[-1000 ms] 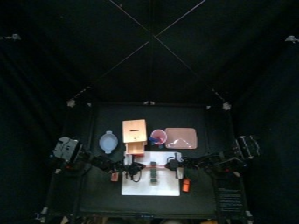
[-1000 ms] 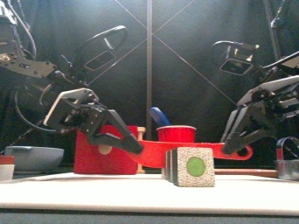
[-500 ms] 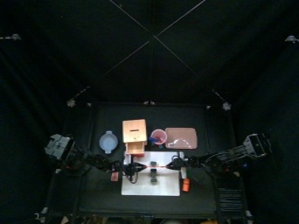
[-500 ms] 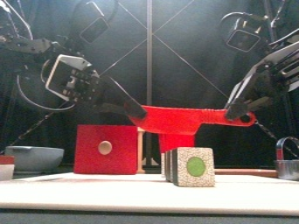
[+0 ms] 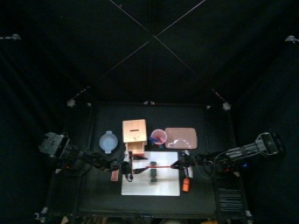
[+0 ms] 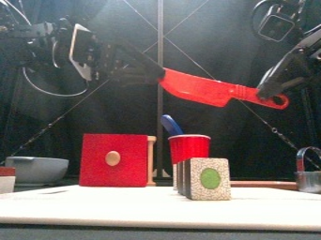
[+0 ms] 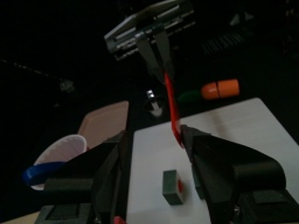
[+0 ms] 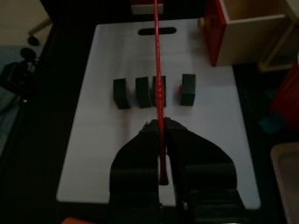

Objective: Place sushi on board then cut the sushi with the knife then place the pieces on the plate
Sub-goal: Cut the sushi into 4 pieces

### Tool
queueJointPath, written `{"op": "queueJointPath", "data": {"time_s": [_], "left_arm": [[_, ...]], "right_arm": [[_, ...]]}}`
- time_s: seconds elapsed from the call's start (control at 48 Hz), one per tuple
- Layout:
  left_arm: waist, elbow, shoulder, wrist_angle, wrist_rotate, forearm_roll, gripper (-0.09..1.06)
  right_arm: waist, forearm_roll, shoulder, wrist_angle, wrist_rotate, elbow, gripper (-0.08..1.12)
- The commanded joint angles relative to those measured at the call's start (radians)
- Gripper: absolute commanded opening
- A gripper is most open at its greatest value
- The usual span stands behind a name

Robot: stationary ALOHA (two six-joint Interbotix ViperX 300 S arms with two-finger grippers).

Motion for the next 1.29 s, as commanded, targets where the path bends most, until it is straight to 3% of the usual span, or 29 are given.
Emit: {"op": "queueJointPath", "data": {"time_s": [0.021,0.458,0.792,1.083,1.292], "left_arm": [[-0.002,0.005,-0.017,-0.048,-0.002,0.002,0.86],[-0.002,0.035,-0.006,-0.064,-0.002,-0.012,0.86],[-0.002,0.048,-0.003,-0.064,-0.006,-0.023,0.86],[-0.002,0.049,0.002,-0.064,-0.006,-0.026,0.86],[-0.002,0.048,0.026,-0.064,-0.006,-0.026,0.86]], "right_arm": [[-0.011,0.124,-0.037,0.046,0.003,0.009,0.32],[-0.032,0.647,0.041,0.066,0.003,-0.006,0.32],[0.049,0.716,0.175,-0.002,0.003,-0.064,0.32],[0.064,0.914,0.083,-0.164,-0.003,-0.058,0.32],[0.153,0.882,0.034,-0.262,-0.021,-0.049,0.32]]}}
